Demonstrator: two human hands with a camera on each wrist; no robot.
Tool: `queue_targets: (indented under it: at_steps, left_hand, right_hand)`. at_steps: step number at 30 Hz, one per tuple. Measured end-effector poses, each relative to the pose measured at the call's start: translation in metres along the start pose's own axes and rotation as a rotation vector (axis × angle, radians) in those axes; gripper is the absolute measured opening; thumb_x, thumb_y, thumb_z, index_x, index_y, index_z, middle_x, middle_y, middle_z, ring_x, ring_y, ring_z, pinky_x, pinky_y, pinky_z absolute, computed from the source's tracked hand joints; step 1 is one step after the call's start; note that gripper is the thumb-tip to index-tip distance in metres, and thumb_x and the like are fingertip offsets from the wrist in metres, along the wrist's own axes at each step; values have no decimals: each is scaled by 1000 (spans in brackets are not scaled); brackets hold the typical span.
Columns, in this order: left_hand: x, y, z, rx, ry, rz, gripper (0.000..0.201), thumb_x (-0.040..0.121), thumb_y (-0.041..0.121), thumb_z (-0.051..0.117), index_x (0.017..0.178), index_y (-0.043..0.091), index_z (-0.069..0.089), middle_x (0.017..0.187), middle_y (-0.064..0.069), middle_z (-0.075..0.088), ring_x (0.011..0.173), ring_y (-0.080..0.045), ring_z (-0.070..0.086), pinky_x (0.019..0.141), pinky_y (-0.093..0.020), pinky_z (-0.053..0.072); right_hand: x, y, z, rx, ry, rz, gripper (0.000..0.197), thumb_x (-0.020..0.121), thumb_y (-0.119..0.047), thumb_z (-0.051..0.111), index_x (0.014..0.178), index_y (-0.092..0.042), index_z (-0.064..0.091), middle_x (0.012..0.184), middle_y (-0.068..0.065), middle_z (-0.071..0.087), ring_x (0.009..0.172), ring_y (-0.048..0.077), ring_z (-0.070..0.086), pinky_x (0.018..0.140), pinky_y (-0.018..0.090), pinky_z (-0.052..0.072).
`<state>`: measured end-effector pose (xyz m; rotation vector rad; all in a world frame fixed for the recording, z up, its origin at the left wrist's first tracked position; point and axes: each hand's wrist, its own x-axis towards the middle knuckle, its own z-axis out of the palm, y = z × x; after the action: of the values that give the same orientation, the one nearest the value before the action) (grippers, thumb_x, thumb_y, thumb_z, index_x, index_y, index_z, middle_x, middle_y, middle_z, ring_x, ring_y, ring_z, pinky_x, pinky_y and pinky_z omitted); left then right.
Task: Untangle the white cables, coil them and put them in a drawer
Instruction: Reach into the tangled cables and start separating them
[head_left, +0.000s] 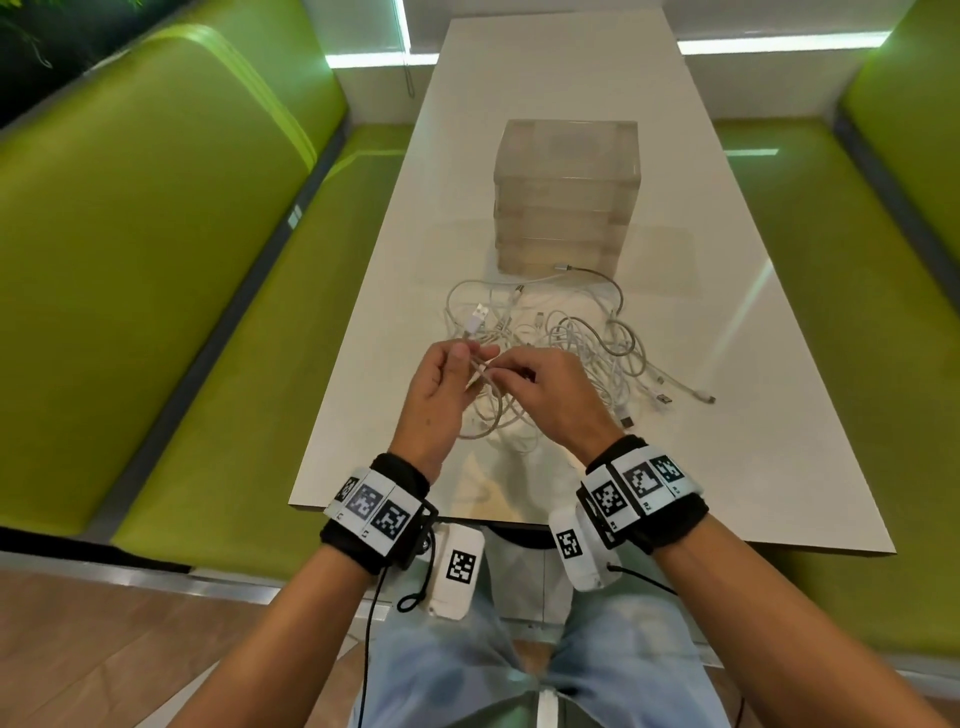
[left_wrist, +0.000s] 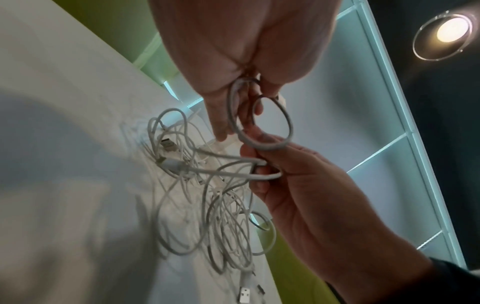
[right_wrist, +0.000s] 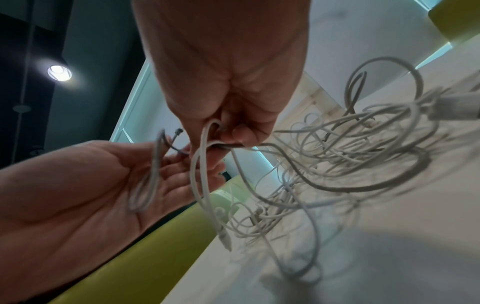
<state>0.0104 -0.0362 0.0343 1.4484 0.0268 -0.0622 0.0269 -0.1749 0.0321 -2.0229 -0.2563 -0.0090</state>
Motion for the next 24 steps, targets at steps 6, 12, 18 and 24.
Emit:
queue_targets:
  at_steps: [6, 12, 18, 24]
  left_hand:
    - [-5, -6, 15, 134, -5, -5, 28, 97, 32, 45, 114, 12, 55, 97, 1, 63, 83, 4, 60, 76, -17, 47]
    - [0, 3, 5, -169, 134, 28, 32, 103, 28, 28, 85, 14, 51, 95, -6, 74, 100, -22, 67, 88, -30, 52]
    - [14, 47, -30, -399, 295, 118, 35, 104, 30, 30, 76, 15, 44, 48, 6, 38, 46, -11, 42, 51, -27, 46]
    - [2, 21, -22, 302, 38, -34, 12, 91, 27, 60, 85, 16, 58, 54, 16, 53, 48, 3, 43, 49, -13, 37]
  right_hand:
    - [2, -9, 5, -15, 43, -25, 19, 89, -16, 61, 103, -20, 73, 85, -2, 75, 75, 6, 68, 71, 20, 54]
    - [-1, -3, 7, -177, -112, -7, 12, 87, -18, 64, 96, -13, 71, 92, -1, 72, 80, 8, 61, 74, 21, 46]
    - [-4, 26, -8, -233, -169, 130, 19, 93, -16, 54, 92, -10, 72, 79, -4, 67, 67, 0, 56, 64, 17, 39]
    - [1, 5, -8, -149, -114, 47, 19, 91, -20, 56, 86, -14, 73, 67, -6, 64, 65, 9, 59, 64, 23, 45]
